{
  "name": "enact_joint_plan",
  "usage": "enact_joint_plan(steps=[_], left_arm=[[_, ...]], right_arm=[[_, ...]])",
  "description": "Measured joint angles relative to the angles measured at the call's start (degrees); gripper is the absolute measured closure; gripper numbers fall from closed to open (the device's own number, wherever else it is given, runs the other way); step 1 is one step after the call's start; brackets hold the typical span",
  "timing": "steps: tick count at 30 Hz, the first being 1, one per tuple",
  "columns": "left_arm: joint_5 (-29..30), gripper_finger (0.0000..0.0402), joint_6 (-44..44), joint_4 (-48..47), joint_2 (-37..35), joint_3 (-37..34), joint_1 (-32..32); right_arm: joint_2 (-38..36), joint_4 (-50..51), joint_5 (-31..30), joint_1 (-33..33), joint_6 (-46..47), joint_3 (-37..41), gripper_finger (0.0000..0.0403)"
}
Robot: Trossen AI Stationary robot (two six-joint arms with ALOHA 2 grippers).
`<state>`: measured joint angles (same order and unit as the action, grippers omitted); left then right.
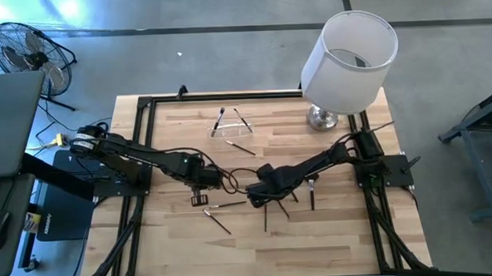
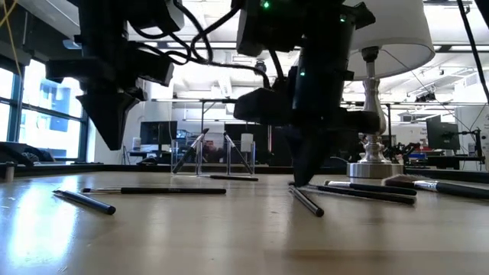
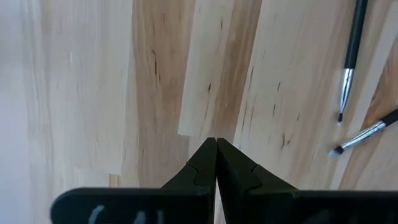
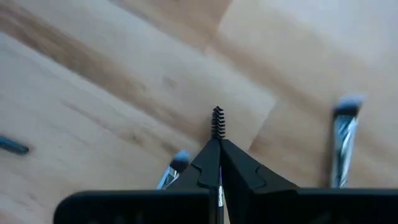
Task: Put items in baskets/containers
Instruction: Put the lash brush into the transparent organizer
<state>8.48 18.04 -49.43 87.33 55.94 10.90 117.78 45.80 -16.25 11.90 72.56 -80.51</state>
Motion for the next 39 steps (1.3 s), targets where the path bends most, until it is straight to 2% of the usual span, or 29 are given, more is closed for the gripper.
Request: enact_joint_plan(steps=[4, 14, 18, 21, 25, 29, 34, 39], left_arm=[[0.24, 0.0399, 0.29, 1.56, 0.0, 0.01, -0.02], [-0.67, 0.0399, 4.43, 12.92, 0.0, 0.02, -0.02], [-0.65, 0.0399, 6.76, 12.9, 0.0, 0.02, 0.0], [-0.49, 0.0398, 7.93, 13.16, 0.0, 0.02, -0.01], [-0.73, 0.0398, 8.42, 15.63, 0.0, 0.02, -0.02], [-1.45, 0.0398, 8.39, 22.56, 0.0, 0.02, -0.02], [-0.89, 0.0398, 5.75, 34.21, 0.0, 0.03, -0.02], [-0.17, 0.0398, 3.2, 41.86, 0.0, 0.07, -0.02]], right_arm=[[-2.15, 1.0, -2.36, 0.87, -4.35, -0.11, 0.0402], [-4.57, 3.29, -3.12, 1.46, -12.62, -0.07, 0.0403], [-9.38, -0.04, -2.9, 1.98, -13.7, 6.44, 0.0403], [-16.15, -10.26, -1.56, 2.58, -12.79, 16.56, 0.0403], [-27.06, -33.44, 0.7, 2.84, -12.88, 30.87, 0.0403], [-34.53, -52.33, 1.25, 1.72, -11.06, 42.14, 0.0403], [-38.94, -65.18, -1.7, 0.67, -13.78, 49.38, 0.0403], [-39.94, -74.01, -3.37, 0.46, -20.01, 51.33, 0.0403]])
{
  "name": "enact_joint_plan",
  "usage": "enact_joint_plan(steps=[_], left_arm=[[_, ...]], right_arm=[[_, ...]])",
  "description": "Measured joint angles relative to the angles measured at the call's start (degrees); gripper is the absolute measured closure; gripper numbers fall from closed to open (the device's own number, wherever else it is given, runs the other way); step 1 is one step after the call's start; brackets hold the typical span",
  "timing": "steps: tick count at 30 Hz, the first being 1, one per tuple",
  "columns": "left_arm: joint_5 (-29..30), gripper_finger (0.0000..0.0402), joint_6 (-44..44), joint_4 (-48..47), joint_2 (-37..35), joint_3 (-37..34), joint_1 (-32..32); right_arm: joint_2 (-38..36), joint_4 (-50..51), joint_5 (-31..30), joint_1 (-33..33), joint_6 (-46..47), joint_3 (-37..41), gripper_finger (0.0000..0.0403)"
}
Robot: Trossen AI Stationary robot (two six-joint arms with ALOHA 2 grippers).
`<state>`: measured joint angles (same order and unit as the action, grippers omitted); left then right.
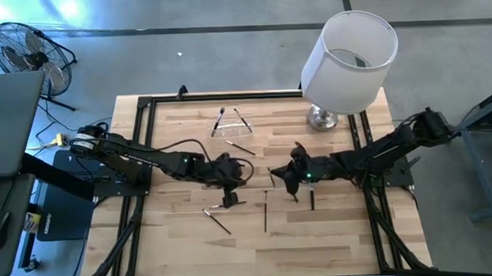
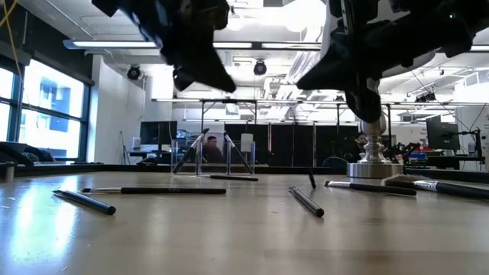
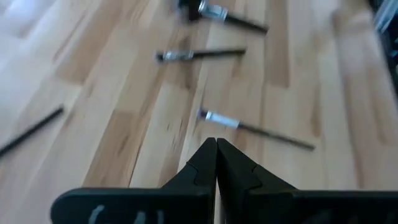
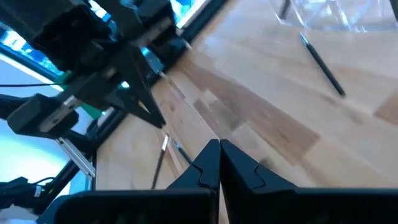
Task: Put items in baskets/containers
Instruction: Put the lash brush into the transparent organizer
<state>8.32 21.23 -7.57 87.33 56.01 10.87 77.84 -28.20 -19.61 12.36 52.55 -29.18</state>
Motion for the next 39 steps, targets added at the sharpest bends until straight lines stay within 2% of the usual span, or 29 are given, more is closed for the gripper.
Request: enact_joint_plan(steps=[5, 13, 16, 18, 23, 27, 30, 35, 39], left_arm=[[0.08, 0.0386, 0.02, 2.44, 0.0, 0.0, -0.04], [1.09, 0.0297, 2.14, 3.48, 0.02, 0.0, -0.04], [1.71, 0.028, 4.89, 3.03, 0.02, 0.0, 0.0], [1.75, 0.0279, 7.04, 2.6, 0.02, 0.0, 0.0], [1.56, 0.029, 7.5, 0.74, -0.74, -0.42, 0.37], [1.61, 0.0298, 7.54, 1.89, -4.51, -4.42, 1.34], [5.27, 0.03, 7.86, 5.89, -9.96, -9.88, 2.68], [10.12, 0.0301, 10.98, 11.99, -20.67, -20.93, 4.78], [10.81, 0.0301, 14.15, 11.92, -27.72, -27.23, 6.11]], right_arm=[[0.0, -1.63, 0.44, -0.01, -3.09, 0.01, 0.0403], [0.0, 0.14, 1.51, -0.34, -3.96, 0.01, 0.0403], [0.0, 1.53, 3.34, -1.46, -3.24, -0.09, 0.0403], [0.02, 6.5, 3.71, -1.97, -3.38, -1.85, 0.0403], [2.05, 28.35, 2.5, -2.98, -8.63, -13.21, 0.0403], [6.98, 42.39, 1.24, -4.59, -10.55, -22.92, 0.0403], [11.77, 48.55, 2.06, -5.82, -10.93, -28.97, 0.0403], [21.14, 54.89, 7.53, -8.23, -12.67, -39.01, 0.0403], [29.3, 60.89, 10.2, -10.55, -15.26, -49.26, 0.0403]])
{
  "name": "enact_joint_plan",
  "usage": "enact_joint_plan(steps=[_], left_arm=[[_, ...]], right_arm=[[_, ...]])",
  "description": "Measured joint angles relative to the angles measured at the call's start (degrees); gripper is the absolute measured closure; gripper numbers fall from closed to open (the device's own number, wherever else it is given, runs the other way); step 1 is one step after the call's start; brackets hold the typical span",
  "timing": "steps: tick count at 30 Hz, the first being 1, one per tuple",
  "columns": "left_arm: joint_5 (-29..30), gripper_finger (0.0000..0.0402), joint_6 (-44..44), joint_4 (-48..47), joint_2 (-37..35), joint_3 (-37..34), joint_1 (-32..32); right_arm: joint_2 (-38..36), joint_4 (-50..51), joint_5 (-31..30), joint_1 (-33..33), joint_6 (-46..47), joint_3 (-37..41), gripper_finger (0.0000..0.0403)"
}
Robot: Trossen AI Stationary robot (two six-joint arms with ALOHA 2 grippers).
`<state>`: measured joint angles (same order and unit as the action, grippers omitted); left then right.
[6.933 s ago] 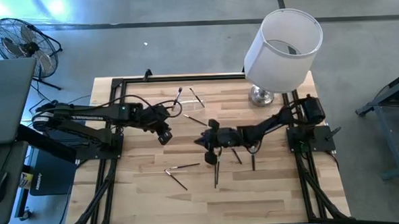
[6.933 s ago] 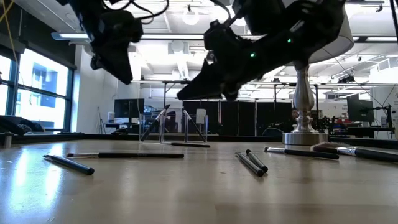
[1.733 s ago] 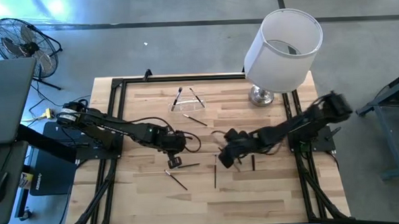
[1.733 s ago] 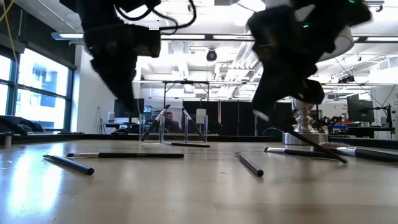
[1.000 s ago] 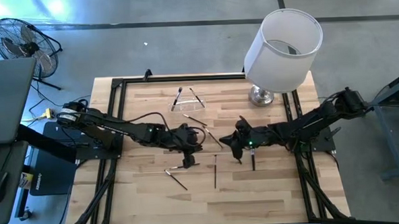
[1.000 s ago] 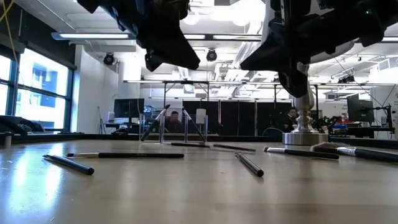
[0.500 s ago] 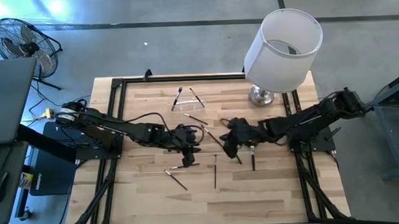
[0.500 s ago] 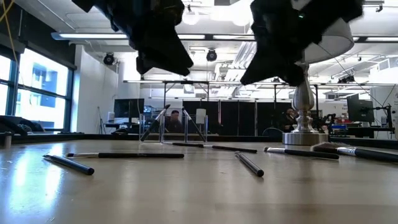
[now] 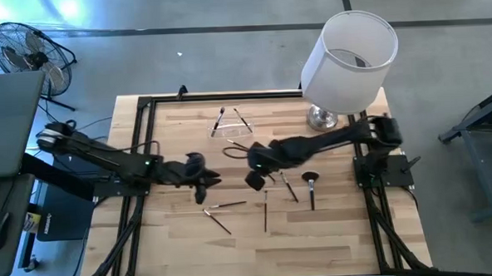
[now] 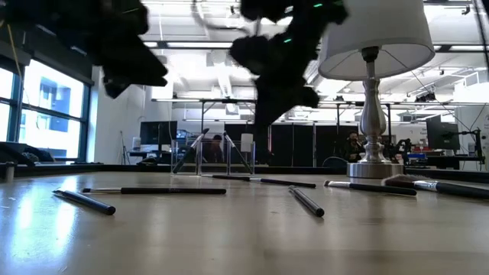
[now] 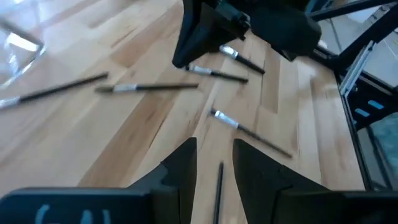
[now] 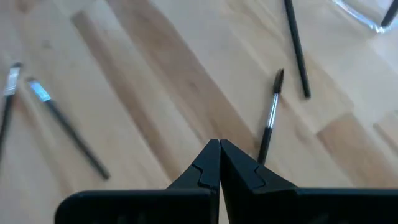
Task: Put items in baskets/containers
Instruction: Put the lash brush into the transparent organizer
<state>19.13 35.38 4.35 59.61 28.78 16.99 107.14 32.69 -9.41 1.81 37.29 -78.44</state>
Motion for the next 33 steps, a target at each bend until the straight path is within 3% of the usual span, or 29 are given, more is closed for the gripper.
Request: enact_joint_plan(steps=[7, 11, 22, 33], left_arm=[[-1.2, 0.0301, 1.24, -0.36, -6.61, -4.58, 0.29], [-1.8, 0.0301, 0.5, -1.58, -7.07, -4.94, 0.31], [-3.61, 0.0301, -0.59, -5.23, -7.06, -5.01, 0.31], [-3.64, 0.0301, -0.41, -5.82, -7.06, -5.01, 0.31]], right_arm=[[12.74, 15.95, 0.36, -3.86, -1.78, -17.77, 0.0402], [16.55, 17.57, 0.37, -5.43, -1.8, -22.49, 0.039], [20.47, 16.37, -0.69, -7.61, -1.65, -23.93, 0.0327], [21.19, 16.5, -2.04, -8.29, -1.37, -23.87, 0.0318]])
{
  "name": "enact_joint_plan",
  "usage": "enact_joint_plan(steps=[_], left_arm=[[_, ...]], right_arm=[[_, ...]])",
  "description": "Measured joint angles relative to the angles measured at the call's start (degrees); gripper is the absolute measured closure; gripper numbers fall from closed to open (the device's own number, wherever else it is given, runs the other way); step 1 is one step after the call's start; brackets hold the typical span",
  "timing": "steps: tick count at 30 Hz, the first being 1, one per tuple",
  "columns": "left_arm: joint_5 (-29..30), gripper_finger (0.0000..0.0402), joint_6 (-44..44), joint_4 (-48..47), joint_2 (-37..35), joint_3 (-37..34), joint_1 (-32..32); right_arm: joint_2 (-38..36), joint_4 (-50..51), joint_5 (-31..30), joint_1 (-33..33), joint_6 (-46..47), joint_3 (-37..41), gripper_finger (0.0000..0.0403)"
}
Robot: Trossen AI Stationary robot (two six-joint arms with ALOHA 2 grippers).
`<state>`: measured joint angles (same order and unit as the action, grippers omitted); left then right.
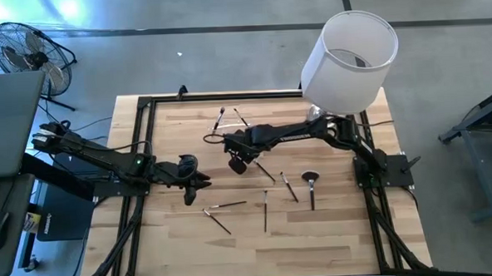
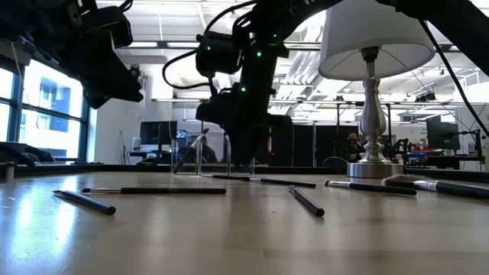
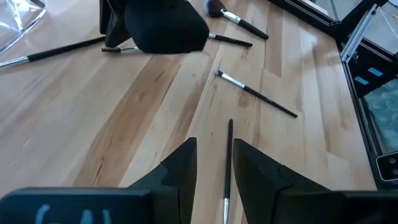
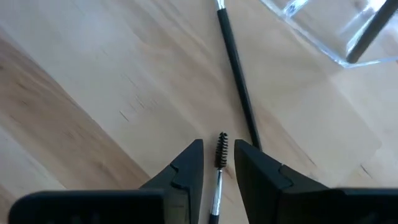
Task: Put items in baskets/containers
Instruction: Put the lash brush into the transparent organizer
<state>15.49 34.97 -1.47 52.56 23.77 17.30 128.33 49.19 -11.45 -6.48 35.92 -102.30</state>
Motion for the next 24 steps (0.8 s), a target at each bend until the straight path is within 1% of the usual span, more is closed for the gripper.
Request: enact_joint_plan(steps=[12, 15, 18, 19, 22, 24], left_arm=[[-0.07, 0.0301, 1.87, 0.36, 0.0, 0.07, 0.0], [-0.05, 0.0301, 2.68, 0.83, 0.0, 0.09, 0.0], [-0.04, 0.0301, 2.83, 1.41, 0.0, 0.09, 0.0], [-0.04, 0.0301, 2.83, 1.58, 0.0, 0.09, 0.0], [0.09, 0.0301, 2.88, 1.62, 0.02, 0.09, 0.0], [0.11, 0.0301, 3.03, 1.9, 0.02, 0.09, 0.0]], right_arm=[[3.7, 1.12, 0.79, 0.04, 0.24, -0.2, 0.0321], [4.19, 1.11, 2.72, 0.0, -0.19, -0.27, 0.0345], [4.29, 0.88, 2.9, 0.08, -2.32, -0.25, 0.0389], [4.32, 0.68, 2.84, 0.2, -3.3, -0.23, 0.0395], [3.96, 0.79, 2.04, 0.86, -3.91, -0.17, 0.0395], [3.3, 1.02, 0.2, 1.66, -4.25, 0.01, 0.04]])
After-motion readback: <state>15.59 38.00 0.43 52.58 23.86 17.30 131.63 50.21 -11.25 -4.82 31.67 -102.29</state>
